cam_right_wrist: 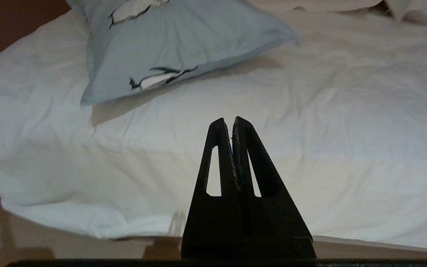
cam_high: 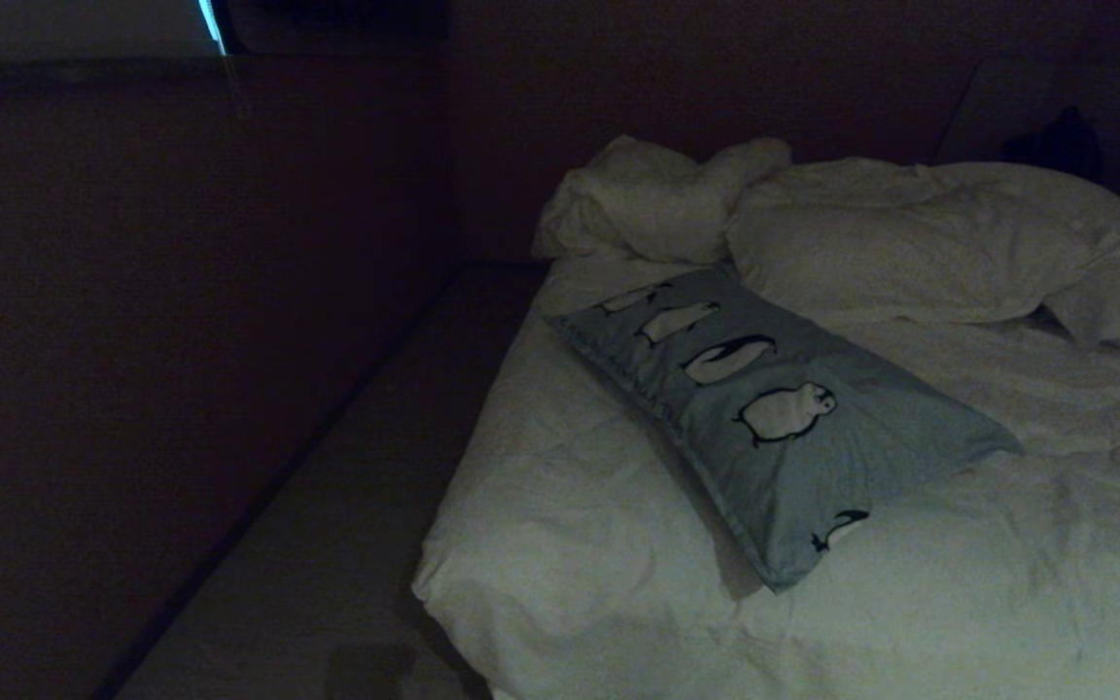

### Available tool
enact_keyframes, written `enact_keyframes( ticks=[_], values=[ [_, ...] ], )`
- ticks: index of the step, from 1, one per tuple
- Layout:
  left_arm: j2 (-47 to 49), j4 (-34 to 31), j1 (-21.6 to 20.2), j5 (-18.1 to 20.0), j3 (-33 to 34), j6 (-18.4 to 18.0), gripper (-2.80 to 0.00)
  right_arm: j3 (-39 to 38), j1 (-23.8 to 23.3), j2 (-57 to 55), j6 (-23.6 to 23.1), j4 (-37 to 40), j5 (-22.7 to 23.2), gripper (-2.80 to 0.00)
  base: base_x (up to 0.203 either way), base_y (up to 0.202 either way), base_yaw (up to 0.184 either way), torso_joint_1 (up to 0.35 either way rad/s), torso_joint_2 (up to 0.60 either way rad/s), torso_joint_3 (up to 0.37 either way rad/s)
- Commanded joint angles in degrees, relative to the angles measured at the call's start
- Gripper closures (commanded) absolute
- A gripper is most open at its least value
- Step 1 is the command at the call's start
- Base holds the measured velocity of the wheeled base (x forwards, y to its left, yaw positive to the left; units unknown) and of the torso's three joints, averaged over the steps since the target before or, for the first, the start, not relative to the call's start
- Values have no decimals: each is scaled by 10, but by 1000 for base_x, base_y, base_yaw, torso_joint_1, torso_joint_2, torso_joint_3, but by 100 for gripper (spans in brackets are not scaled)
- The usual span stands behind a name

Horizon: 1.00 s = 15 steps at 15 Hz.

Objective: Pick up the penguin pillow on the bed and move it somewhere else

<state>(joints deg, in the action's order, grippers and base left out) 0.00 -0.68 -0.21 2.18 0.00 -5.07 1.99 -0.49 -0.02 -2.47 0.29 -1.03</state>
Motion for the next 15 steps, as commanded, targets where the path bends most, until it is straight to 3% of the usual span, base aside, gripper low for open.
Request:
enact_keyframes(
  ticks=[1,15],
  values=[
    [-1,0,0,0,1,0,0,-12,0,1,-1,-2,7,0,0,0,0,0,0,0],
    [-1,0,-1,0,1,0,0,-18,0,1,-1,-2,8,0,0,0,0,0,0,0]
  ],
)
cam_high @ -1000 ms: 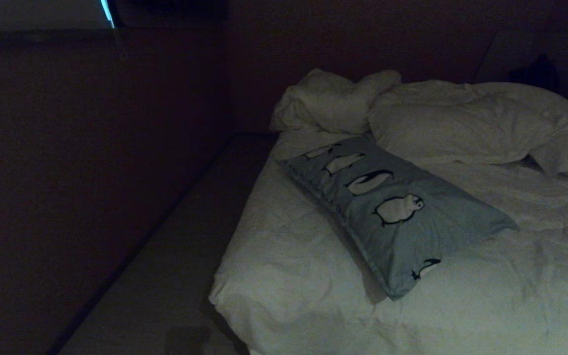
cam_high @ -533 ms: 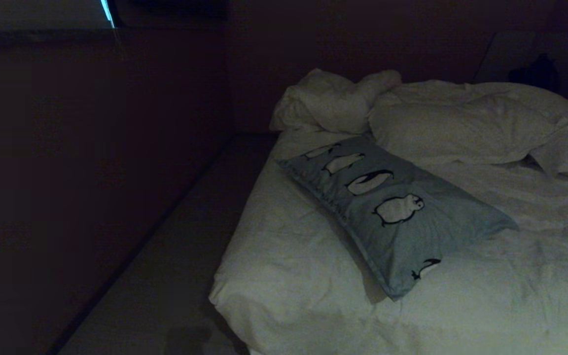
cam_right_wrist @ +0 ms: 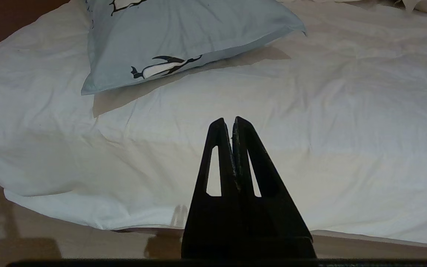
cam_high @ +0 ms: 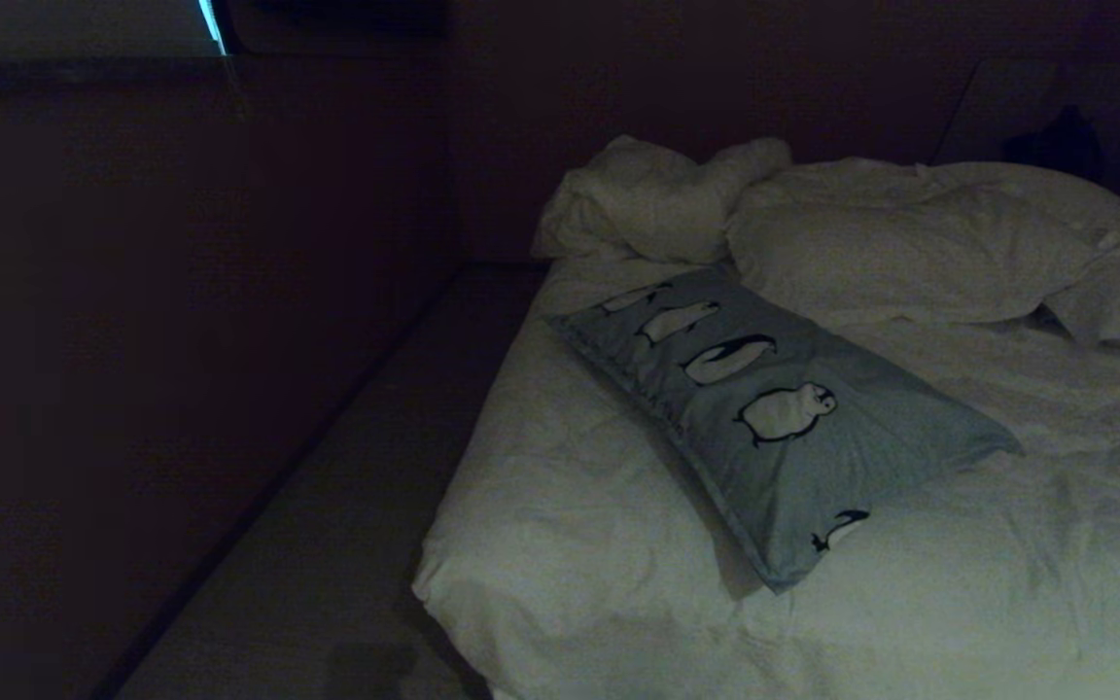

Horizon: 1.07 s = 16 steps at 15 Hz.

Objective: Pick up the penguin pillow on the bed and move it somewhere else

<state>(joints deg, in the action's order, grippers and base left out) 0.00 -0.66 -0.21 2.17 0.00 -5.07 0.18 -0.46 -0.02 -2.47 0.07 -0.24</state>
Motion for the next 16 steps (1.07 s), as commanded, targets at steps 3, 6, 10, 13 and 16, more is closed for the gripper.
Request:
enact_keyframes(
  ticks=[3,6,10,13,16],
  values=[
    [-1,0,-1,0,1,0,0,-1,0,1,-1,0,1,0,0,0,0,0,0,0],
    [-1,0,-1,0,1,0,0,-1,0,1,2,1,-1,0,0,0,0,0,0,0],
    [-1,0,-1,0,1,0,0,-1,0,1,3,2,-1,0,0,0,0,0,0,0],
    [-1,0,-1,0,1,0,0,-1,0,1,3,3,-1,0,0,0,0,0,0,0],
    [-1,0,0,0,1,0,0,-1,-1,1,3,3,-1,0,0,0,0,0,0,0]
  ],
)
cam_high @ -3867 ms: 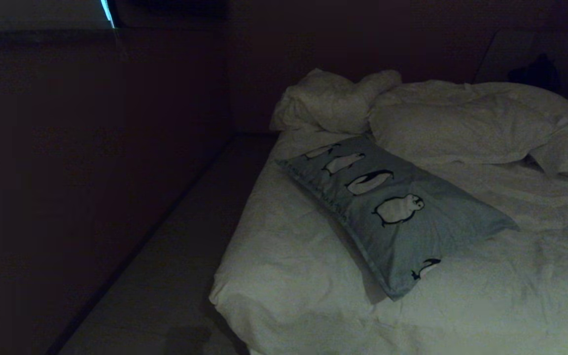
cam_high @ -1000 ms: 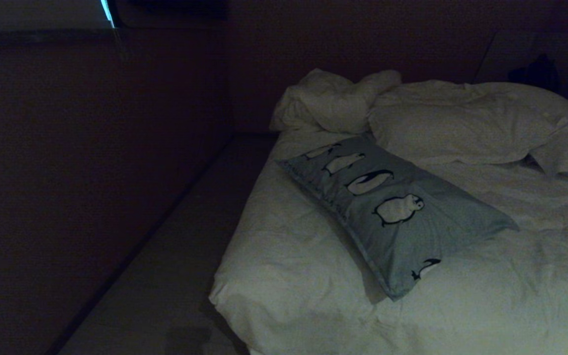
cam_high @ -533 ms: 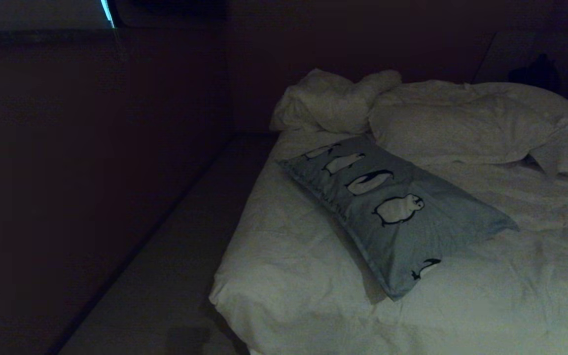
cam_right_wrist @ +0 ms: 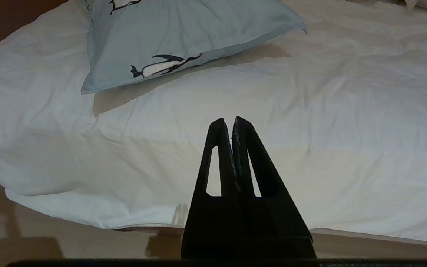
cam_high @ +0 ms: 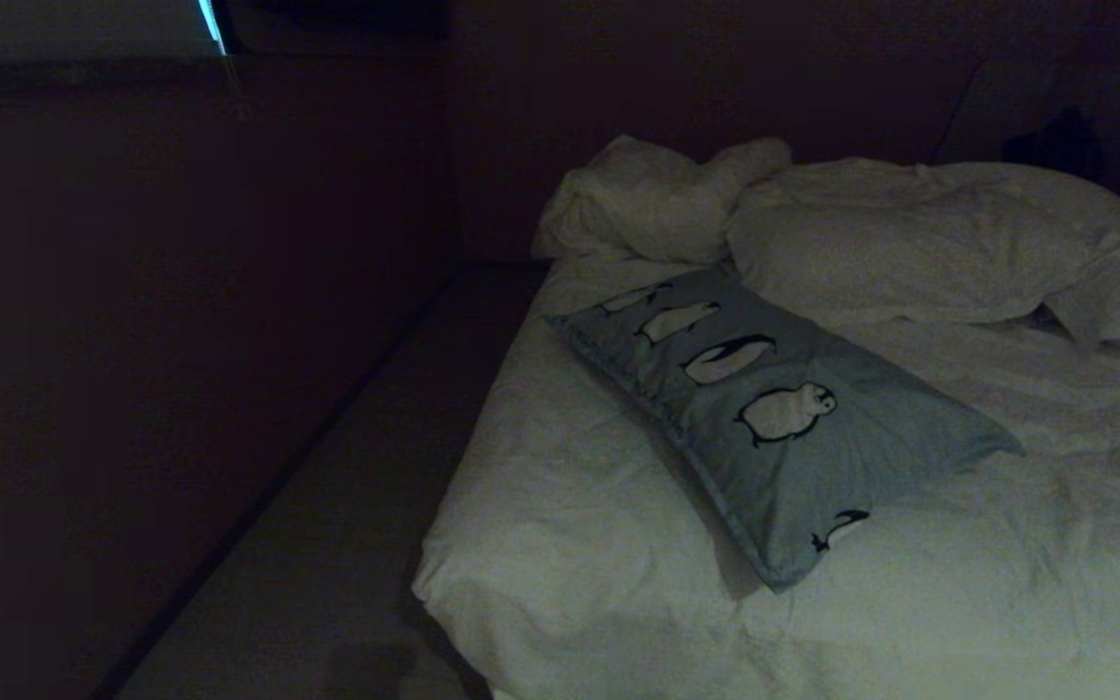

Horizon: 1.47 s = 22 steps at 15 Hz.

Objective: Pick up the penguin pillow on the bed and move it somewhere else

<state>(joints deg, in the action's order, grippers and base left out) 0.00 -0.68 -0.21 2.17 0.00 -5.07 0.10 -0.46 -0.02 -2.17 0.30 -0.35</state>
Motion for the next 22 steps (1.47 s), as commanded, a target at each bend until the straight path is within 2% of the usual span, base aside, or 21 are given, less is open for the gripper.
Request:
enact_keyframes(
  ticks=[1,22],
  values=[
    [-1,0,0,0,1,0,0,0,0,1,0,0,0,0,0,0,0,0,0,0],
    [-1,0,-1,0,1,0,0,0,-1,0,24,-2,0,0,0,0,0,0,0,0]
  ],
)
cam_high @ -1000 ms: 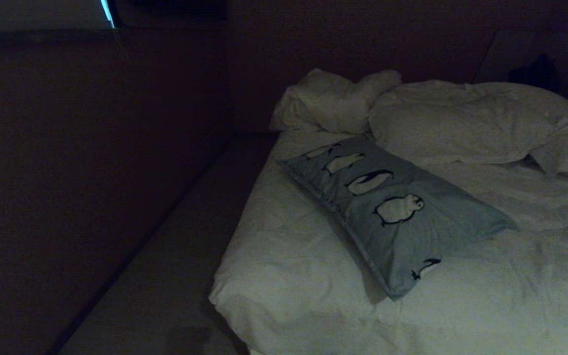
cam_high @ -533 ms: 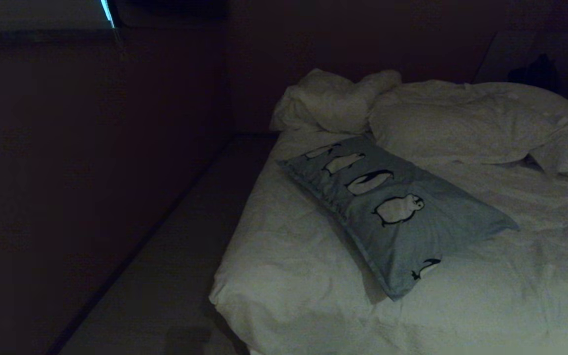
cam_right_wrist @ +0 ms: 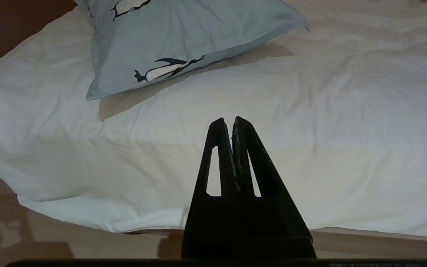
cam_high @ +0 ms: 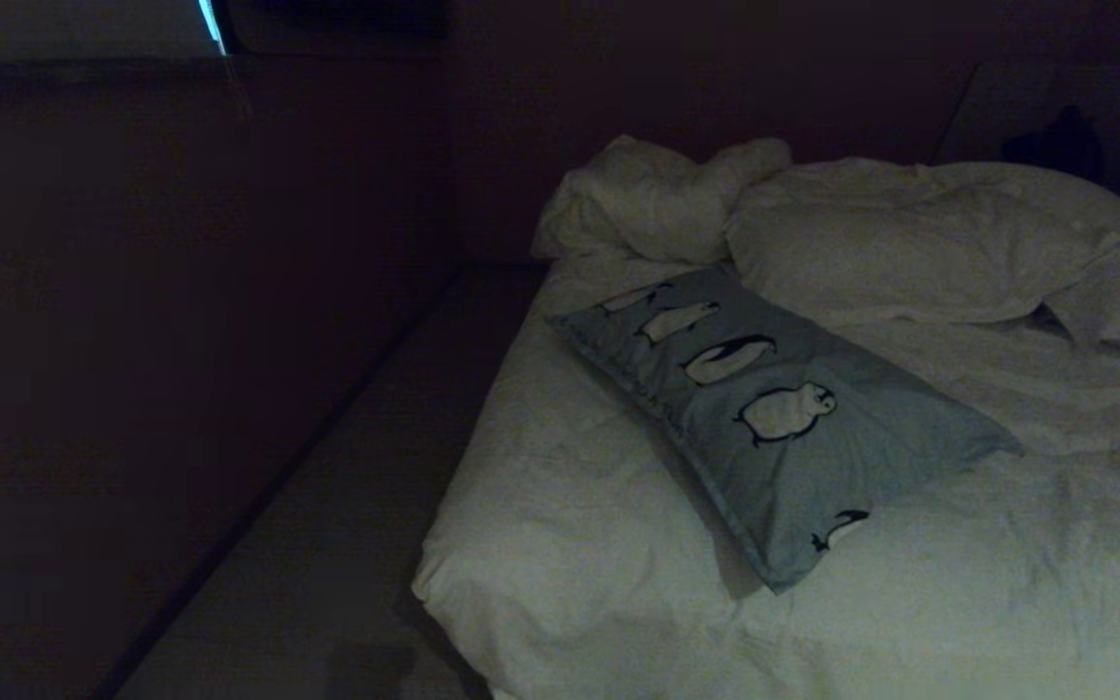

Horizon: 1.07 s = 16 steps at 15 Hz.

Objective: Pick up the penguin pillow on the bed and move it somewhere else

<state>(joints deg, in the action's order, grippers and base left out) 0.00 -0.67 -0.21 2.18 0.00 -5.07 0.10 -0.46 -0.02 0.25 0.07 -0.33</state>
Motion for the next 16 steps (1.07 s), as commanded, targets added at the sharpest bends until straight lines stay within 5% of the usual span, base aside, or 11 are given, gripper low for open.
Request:
enact_keyframes(
  ticks=[1,16],
  values=[
    [-1,0,0,0,1,0,0,0,-1,1,0,0,0,0,0,0,0,0,0,0],
    [-1,0,0,0,1,0,0,0,0,0,0,-1,0,0,0,0,0,0,0,0]
  ],
)
